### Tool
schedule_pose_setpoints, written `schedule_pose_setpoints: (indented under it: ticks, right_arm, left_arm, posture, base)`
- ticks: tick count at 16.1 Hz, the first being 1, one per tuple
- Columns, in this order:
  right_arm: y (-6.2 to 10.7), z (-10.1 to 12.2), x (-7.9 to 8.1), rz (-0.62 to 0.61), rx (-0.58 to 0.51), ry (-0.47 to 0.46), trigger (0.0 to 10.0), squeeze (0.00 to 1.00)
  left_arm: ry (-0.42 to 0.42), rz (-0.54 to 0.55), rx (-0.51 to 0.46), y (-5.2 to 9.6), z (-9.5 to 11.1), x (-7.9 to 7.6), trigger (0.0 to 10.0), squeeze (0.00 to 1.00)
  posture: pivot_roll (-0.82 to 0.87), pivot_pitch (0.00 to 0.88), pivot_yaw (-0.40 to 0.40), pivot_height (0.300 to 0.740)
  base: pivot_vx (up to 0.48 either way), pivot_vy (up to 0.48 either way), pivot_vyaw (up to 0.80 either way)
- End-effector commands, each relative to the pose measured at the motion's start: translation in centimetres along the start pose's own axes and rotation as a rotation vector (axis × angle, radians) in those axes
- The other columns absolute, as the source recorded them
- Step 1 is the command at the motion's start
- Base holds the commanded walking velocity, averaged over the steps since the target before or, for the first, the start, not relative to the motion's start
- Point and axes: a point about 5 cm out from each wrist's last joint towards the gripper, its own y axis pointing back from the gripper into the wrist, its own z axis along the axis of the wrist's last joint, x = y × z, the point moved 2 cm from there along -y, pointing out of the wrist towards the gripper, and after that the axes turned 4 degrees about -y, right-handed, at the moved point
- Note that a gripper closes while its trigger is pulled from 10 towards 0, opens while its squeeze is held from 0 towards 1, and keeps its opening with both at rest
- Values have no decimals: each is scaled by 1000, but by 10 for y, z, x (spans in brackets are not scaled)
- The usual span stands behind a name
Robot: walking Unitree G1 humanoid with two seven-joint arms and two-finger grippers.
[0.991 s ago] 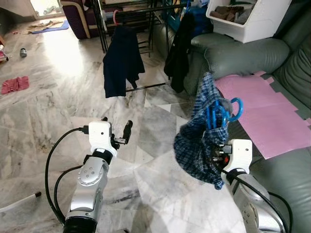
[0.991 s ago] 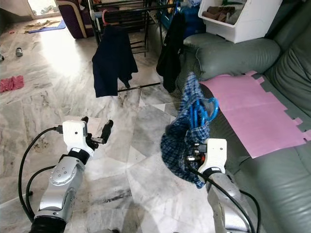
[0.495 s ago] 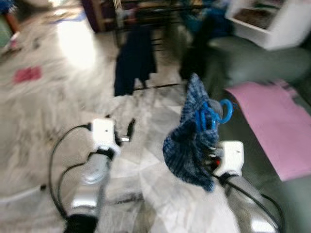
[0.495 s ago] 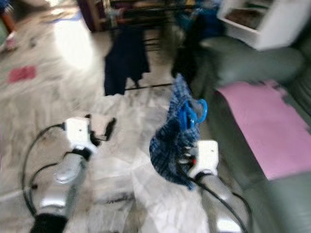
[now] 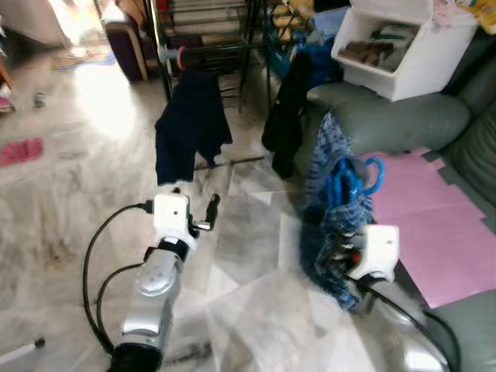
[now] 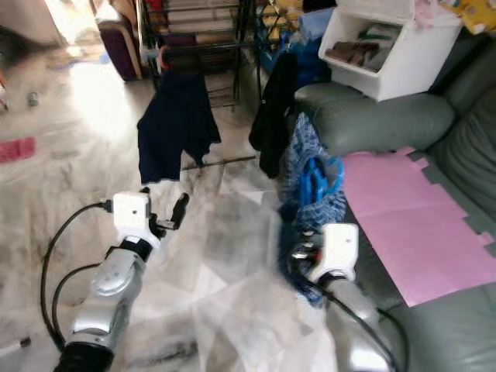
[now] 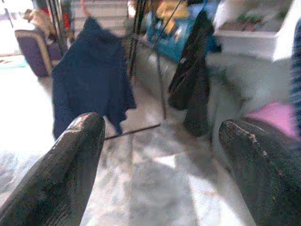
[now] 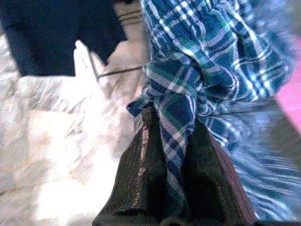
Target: Hang hanger
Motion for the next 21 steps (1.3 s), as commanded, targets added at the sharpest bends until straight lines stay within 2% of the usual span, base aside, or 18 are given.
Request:
schedule_pose_setpoints:
  ticks: [1, 4, 6, 7, 10, 12, 14, 15, 16, 18, 19, 20, 21]
  right_arm:
    - [1, 5, -3, 4, -23, 10, 10000, 0]
    - [-2, 4, 2, 18, -28, 10, 10000, 0]
    - [-4, 3, 1, 13, -31, 15, 10000, 0]
    - [-4, 5, -3, 6, -38, 23, 10000, 0]
    - [1, 2, -15, -19, -35, 39, 10000, 0]
    - [4, -3, -24, -35, -20, 51, 10000, 0]
    - [7, -9, -26, -36, -6, 52, 10000, 0]
    - [6, -11, -26, -33, 3, 56, 10000, 0]
    - [4, -13, -21, -16, 9, 71, 10000, 0]
    - [-2, -13, -18, -22, -5, 91, 10000, 0]
    - [-3, -13, -19, -40, -7, 62, 10000, 0]
    - [-5, -17, -20, -54, 1, 47, 10000, 0]
    - [-5, -18, -21, -61, -4, 45, 10000, 0]
  left_arm:
    - [-9, 13, -4, -2, 2, -1, 10000, 0]
    - [-14, 28, 10, -5, 0, -1, 10000, 0]
    - [-49, 53, 27, -5, -3, 2, 10000, 0]
    - [-92, 98, 52, -1, -8, 11, 10000, 0]
    - [-132, 136, 87, 18, -20, 33, 10000, 0]
    - [-150, 205, 112, 28, -26, 49, 10000, 0]
    - [-177, 204, 94, 30, -26, 49, 10000, 0]
    - [-156, 226, 116, 32, -29, 50, 10000, 0]
    - [-173, 224, 129, 36, -30, 54, 10000, 0]
    - [-212, 195, 153, 53, -31, 66, 10000, 0]
    - [-240, 191, 157, 59, -30, 70, 10000, 0]
    - [-261, 170, 165, 66, -31, 68, 10000, 0]
    - [-231, 142, 173, 67, -33, 63, 10000, 0]
  posture:
    - [-82, 72, -2, 740]
    - [-80, 64, 3, 740]
    - [-74, 44, 12, 740]
    - [-70, 30, 18, 740]
    - [-48, 0, 25, 740]
    - [-14, 0, 21, 740]
    - [-3, 0, 16, 740]
    - [10, 0, 2, 740]
    - [10, 0, -2, 740]
    - [19, 0, 8, 740]
    - [22, 0, 15, 740]
    - [24, 0, 28, 740]
    - [25, 0, 35, 740]
  base:
    - [439, 0, 0]
    - [439, 0, 517]
    - [403, 0, 206]
    - [0, 0, 0]
    - [0, 0, 0]
    - [0, 0, 0]
    - [0, 0, 0]
    - [0, 0, 0]
    - [0, 0, 0]
    - [0, 0, 0]
    - [0, 0, 0]
    - [0, 0, 0]
    - [0, 0, 0]
